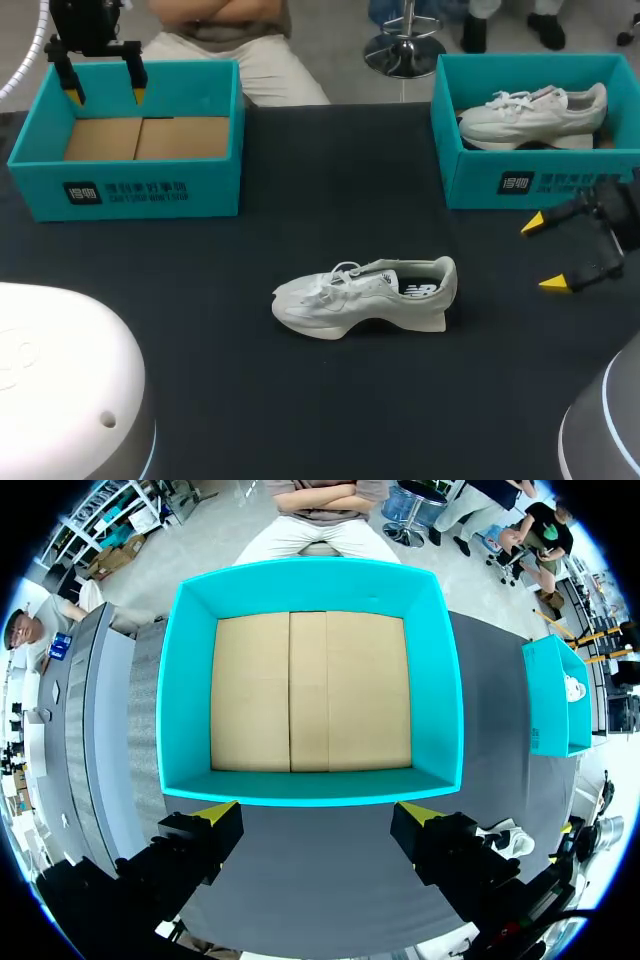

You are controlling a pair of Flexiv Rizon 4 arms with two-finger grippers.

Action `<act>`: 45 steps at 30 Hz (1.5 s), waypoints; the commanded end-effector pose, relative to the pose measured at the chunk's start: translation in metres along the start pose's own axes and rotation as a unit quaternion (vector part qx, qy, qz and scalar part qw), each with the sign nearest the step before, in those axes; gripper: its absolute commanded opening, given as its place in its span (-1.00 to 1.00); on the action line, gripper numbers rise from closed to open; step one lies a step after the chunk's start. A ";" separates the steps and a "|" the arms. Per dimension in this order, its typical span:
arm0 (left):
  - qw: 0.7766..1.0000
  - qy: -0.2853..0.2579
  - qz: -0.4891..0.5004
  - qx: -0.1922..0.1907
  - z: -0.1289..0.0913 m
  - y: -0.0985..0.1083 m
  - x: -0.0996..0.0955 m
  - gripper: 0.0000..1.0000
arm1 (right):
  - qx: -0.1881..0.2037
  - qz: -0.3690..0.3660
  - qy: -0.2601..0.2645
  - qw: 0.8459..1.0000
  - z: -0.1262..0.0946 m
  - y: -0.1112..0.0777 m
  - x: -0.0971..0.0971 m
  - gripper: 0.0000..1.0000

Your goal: Take the shoe out of the shoebox, open the shoe tongue, remove and reinsert the insole, then place the shoe into the shoebox

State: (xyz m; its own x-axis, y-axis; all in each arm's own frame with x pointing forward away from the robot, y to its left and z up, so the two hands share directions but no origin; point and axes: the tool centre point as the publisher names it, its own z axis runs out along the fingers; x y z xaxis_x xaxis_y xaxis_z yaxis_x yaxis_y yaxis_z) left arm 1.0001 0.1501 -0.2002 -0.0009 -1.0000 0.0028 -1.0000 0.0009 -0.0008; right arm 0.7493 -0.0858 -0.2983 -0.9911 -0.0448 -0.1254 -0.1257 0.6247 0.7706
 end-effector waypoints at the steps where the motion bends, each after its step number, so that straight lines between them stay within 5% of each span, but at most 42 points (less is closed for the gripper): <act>1: 1.000 0.000 0.000 0.000 0.000 0.000 0.000 1.00 | -0.011 0.002 0.001 1.000 0.001 -0.002 0.000 1.00; 10: 1.000 0.000 0.000 0.000 0.000 0.000 0.000 1.00 | -0.096 -0.012 -0.013 0.995 0.014 -0.018 0.004 1.00; 29: 1.000 0.000 0.000 0.000 0.000 0.000 0.000 1.00 | -0.146 0.047 -0.037 0.987 0.048 -0.043 0.014 1.00; 45: 1.000 0.000 0.000 0.000 0.000 0.000 0.000 1.00 | -0.154 0.060 -0.064 0.984 0.056 -0.045 0.011 1.00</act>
State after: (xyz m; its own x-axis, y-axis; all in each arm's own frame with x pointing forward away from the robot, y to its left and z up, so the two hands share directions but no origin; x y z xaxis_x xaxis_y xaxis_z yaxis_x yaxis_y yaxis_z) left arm 1.0001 0.1501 -0.2002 -0.0009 -1.0000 0.0028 -1.0000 0.0009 -0.0008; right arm 0.7462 -0.0707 -0.3705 -0.9884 0.1259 -0.0847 -0.0355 0.3505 0.9359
